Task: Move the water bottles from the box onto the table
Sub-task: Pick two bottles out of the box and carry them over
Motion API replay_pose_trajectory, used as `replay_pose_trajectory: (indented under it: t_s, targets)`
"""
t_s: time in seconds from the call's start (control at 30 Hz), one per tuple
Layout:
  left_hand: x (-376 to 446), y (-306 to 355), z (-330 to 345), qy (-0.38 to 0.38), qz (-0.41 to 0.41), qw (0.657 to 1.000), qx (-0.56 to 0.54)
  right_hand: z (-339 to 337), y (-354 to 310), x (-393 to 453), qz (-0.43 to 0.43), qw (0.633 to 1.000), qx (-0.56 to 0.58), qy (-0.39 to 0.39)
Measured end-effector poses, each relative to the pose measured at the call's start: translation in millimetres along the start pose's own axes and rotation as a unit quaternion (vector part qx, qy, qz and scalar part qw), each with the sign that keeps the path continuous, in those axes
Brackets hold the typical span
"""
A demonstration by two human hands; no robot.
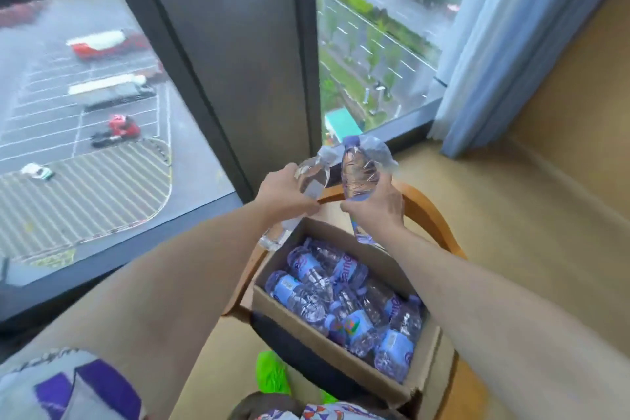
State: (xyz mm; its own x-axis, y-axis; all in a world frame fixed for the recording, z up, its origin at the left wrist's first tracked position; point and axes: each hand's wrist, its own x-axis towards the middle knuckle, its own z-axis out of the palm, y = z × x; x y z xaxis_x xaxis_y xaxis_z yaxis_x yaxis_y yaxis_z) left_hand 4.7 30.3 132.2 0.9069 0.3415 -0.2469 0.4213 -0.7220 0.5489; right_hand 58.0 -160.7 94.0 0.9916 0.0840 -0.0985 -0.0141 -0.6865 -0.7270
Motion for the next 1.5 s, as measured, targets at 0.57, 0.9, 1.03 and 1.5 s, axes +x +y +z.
replay_pose_trajectory:
  t_s: [0.57, 0.9, 1.03, 1.5]
  targets:
    - [-304.0, -209.1, -153.4, 0.295, -0.319, 0.896, -0.093, 156.4, -218.4, -225.1, -0.280, 0.908, 0.075, -0.304]
    - [-620.0, -302.7, -148.5, 0.443, -0.470, 0.755, -0.118, 211.7, -262.8, -529.7, -0.434, 0.781, 0.072, -0.444]
    - [-740.4, -325.3, -130.5, 0.490, -0.501, 0.697, -0.149, 225.4, -260.2, -650.8, -0.472, 0.730, 0.066, -0.490]
    - [-1064.1, -365.2, -30.0, 0.579, -0.648, 0.459, -0.183, 246.5, -211.6, -1013.8, -0.540, 0.522, 0.016, -0.660]
